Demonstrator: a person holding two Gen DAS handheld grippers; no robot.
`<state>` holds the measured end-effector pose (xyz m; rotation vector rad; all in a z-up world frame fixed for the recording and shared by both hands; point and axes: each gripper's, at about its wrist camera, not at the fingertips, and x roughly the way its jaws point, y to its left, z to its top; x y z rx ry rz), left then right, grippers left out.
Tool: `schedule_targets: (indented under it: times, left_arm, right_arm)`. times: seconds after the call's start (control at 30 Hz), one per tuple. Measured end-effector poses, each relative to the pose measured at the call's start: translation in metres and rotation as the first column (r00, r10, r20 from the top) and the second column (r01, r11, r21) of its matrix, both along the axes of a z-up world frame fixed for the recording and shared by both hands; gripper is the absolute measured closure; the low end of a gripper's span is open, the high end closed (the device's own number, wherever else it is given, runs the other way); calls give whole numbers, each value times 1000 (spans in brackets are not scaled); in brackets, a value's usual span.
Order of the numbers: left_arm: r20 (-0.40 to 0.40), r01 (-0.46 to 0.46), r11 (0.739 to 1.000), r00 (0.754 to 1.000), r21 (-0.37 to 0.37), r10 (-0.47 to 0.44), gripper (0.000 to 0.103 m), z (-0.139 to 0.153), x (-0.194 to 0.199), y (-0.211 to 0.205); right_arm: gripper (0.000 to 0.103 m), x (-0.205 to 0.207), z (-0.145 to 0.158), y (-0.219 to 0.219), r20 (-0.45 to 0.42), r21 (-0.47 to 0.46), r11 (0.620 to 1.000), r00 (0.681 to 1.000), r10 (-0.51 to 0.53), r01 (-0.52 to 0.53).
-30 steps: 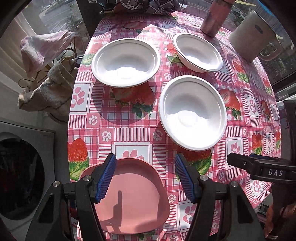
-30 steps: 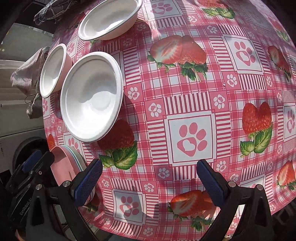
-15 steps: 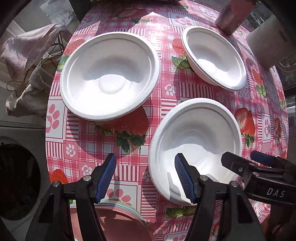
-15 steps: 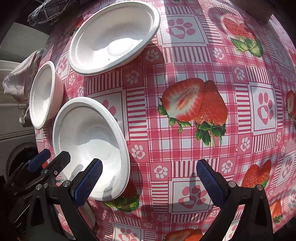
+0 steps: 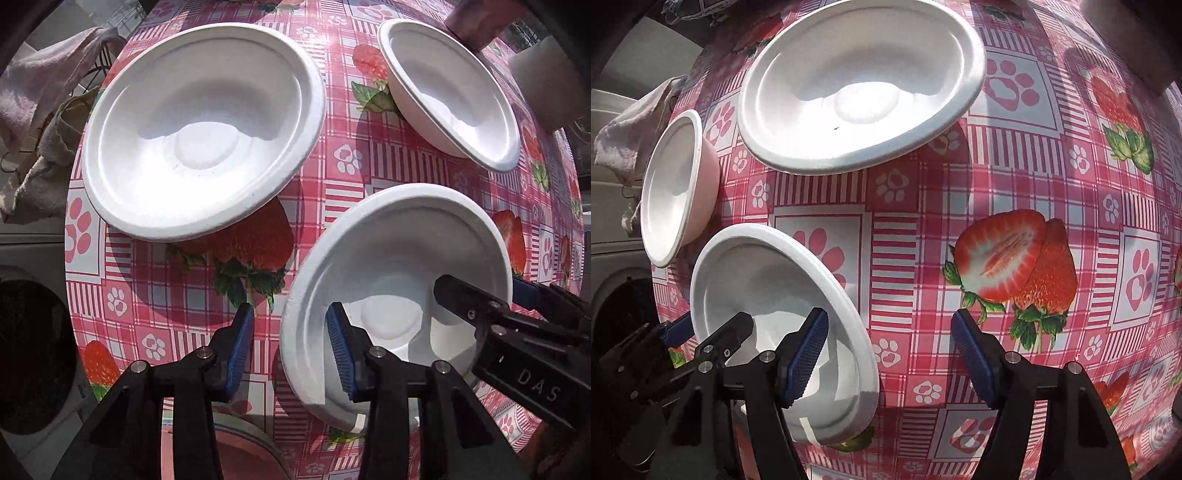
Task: Organize plates and bowls
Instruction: 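Move both grippers toward the rim of a white paper bowl, then close both grippers on the white bowl rim and lift it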
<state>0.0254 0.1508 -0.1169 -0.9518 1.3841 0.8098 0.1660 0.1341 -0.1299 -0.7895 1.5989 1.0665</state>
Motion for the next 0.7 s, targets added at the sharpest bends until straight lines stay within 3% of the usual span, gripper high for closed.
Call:
schedule_targets:
  times: [0.1,0.13,0.3,0.7]
  left_arm:
    - [15,4,1000,1000,2,-4,71,0,2,-1]
    - [21,7,1000,1000,-1,-7,75,-1,4,-1]
    - [33,20,1000,999,-5,-20,79,-2,16,-3]
    - [53,178,984,983,-6,-178,80,-3,75,-56]
  right_arm:
    - [58,-8,4,2,-20,17,1000,1000,7,-6]
    - [59,-6,4,2,-29,18,1000,1000,-1,2]
    - [77,22,7,-11,-86,15,999,996,-34,36]
    - [77,66,9,-83,-40,-13,998,997,-69,68]
